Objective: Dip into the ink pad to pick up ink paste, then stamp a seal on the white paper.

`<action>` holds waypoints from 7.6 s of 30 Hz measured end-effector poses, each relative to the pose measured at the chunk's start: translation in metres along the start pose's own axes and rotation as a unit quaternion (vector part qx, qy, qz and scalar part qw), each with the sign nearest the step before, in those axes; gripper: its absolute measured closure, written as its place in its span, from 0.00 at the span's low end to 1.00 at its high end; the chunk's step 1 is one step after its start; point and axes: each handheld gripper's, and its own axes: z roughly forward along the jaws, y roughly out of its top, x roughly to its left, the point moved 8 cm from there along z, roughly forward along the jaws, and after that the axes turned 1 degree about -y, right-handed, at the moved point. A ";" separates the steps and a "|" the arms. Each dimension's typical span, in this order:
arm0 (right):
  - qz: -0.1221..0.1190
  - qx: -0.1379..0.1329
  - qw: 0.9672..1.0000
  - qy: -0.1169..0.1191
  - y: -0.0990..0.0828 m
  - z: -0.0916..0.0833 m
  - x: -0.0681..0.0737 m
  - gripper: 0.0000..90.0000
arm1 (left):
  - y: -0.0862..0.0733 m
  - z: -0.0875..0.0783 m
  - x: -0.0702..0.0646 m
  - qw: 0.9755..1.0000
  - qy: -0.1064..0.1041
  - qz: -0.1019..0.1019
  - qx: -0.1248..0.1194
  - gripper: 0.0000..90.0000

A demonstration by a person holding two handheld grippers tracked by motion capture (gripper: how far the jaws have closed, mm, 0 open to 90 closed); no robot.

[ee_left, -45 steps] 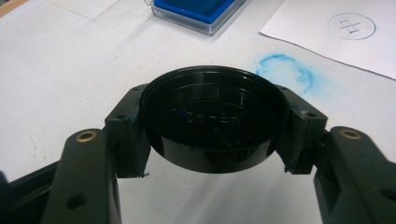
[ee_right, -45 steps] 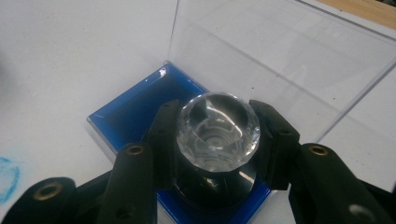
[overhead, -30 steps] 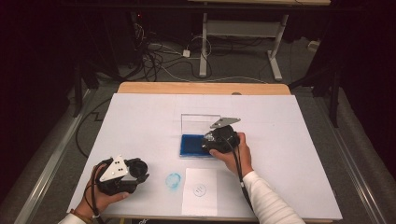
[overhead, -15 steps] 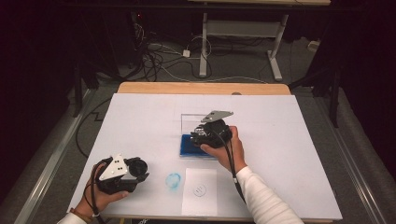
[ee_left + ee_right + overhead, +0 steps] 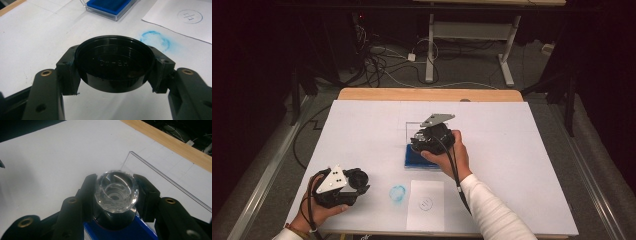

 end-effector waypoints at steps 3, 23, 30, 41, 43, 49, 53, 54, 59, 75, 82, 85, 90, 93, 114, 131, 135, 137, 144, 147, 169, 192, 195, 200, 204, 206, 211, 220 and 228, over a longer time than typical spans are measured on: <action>-0.001 0.009 1.000 0.001 -0.003 0.006 0.002 0.64 | 0.000 0.000 -0.001 1.000 -0.001 0.001 0.000 0.40; -0.004 0.059 0.998 0.006 -0.030 0.038 0.011 0.64 | -0.003 0.003 -0.001 1.000 -0.006 0.004 0.011 0.40; -0.003 0.058 0.998 0.002 -0.031 0.037 0.009 0.64 | -0.003 0.004 -0.003 1.000 -0.009 0.004 0.013 0.40; 0.001 0.053 0.999 0.001 -0.033 0.039 0.008 0.64 | -0.003 0.005 -0.004 1.000 -0.011 0.006 0.016 0.40; 0.002 0.053 0.999 0.002 -0.033 0.040 0.008 0.64 | -0.003 0.004 -0.004 1.000 -0.011 0.006 0.015 0.40; 0.006 0.050 0.999 0.005 -0.033 0.041 0.007 0.63 | -0.003 0.005 -0.005 1.000 -0.012 0.006 0.016 0.40; 0.003 0.049 0.999 0.002 -0.033 0.041 0.007 0.63 | -0.003 0.005 -0.005 1.000 -0.011 0.006 0.016 0.40; 0.004 0.048 0.999 0.000 -0.033 0.042 0.007 0.63 | -0.003 0.005 -0.004 1.000 -0.011 0.006 0.016 0.40; 0.000 0.047 0.999 -0.003 -0.033 0.042 0.007 0.63 | -0.003 0.005 -0.005 1.000 -0.013 0.007 0.017 0.40; -0.010 0.040 0.999 -0.014 -0.036 0.042 0.009 0.63 | -0.001 0.003 -0.005 1.000 -0.012 0.007 0.014 0.40; -0.009 0.043 0.999 -0.008 -0.035 0.041 0.007 0.63 | -0.002 0.002 -0.003 1.000 -0.011 0.005 0.011 0.40; -0.001 0.040 0.999 -0.003 -0.035 0.040 0.005 0.63 | -0.003 0.001 -0.002 1.000 -0.009 0.004 0.010 0.40; 0.010 0.023 1.000 -0.006 -0.032 0.031 -0.003 0.63 | -0.001 0.001 -0.001 1.000 -0.008 0.003 0.008 0.40; 0.006 0.008 1.000 -0.009 -0.028 0.019 -0.005 0.63 | -0.001 0.001 -0.002 1.000 -0.009 0.004 0.009 0.40; -0.019 -0.061 0.998 0.008 -0.018 -0.045 -0.001 0.63 | -0.002 0.002 0.000 1.000 -0.009 -0.001 0.008 0.40; -0.031 -0.066 0.997 0.007 -0.028 -0.067 0.002 0.63 | -0.002 0.007 0.001 1.000 -0.016 0.004 0.010 0.40; -0.032 -0.067 0.997 0.009 -0.031 -0.073 0.004 0.63 | -0.003 0.006 0.000 1.000 -0.016 0.003 0.011 0.40; -0.033 -0.068 0.997 0.009 -0.033 -0.076 0.005 0.63 | -0.004 0.005 -0.001 1.000 -0.015 0.005 0.013 0.40; -0.039 -0.073 0.997 0.012 -0.035 -0.084 0.011 0.63 | 0.000 0.009 -0.003 1.000 -0.017 0.011 0.012 0.40; -0.039 -0.077 0.996 0.021 -0.034 -0.087 0.015 0.63 | -0.001 0.010 -0.003 1.000 -0.018 0.011 0.016 0.40; -0.068 -0.031 0.994 0.079 -0.071 -0.071 0.066 0.63 | 0.003 0.007 -0.007 1.000 -0.014 0.017 0.013 0.40; -0.093 0.039 0.990 0.098 -0.110 -0.049 0.086 0.63 | 0.002 0.009 -0.008 1.000 -0.018 0.017 0.018 0.40; -0.095 0.044 0.990 0.096 -0.113 -0.048 0.086 0.63 | 0.002 0.009 -0.008 1.000 -0.018 0.017 0.018 0.40; -0.093 0.044 0.990 0.096 -0.113 -0.047 0.087 0.63 | 0.002 0.008 -0.008 1.000 -0.018 0.017 0.018 0.40; -0.094 0.045 0.990 0.096 -0.114 -0.047 0.086 0.63 | 0.002 0.008 -0.008 1.000 -0.019 0.017 0.018 0.40; -0.093 0.044 0.990 0.095 -0.114 -0.047 0.087 0.63 | 0.002 0.008 -0.008 1.000 -0.019 0.017 0.018 0.40; -0.085 0.046 0.990 0.099 -0.117 -0.048 0.087 0.63 | 0.001 0.009 -0.008 0.999 -0.019 0.016 0.021 0.40; -0.083 0.044 0.991 0.100 -0.119 -0.048 0.088 0.63 | 0.002 0.010 -0.010 0.999 -0.020 0.019 0.022 0.40; -0.088 0.044 0.991 0.094 -0.119 -0.048 0.088 0.63 | 0.002 0.010 -0.011 0.999 -0.022 0.021 0.022 0.40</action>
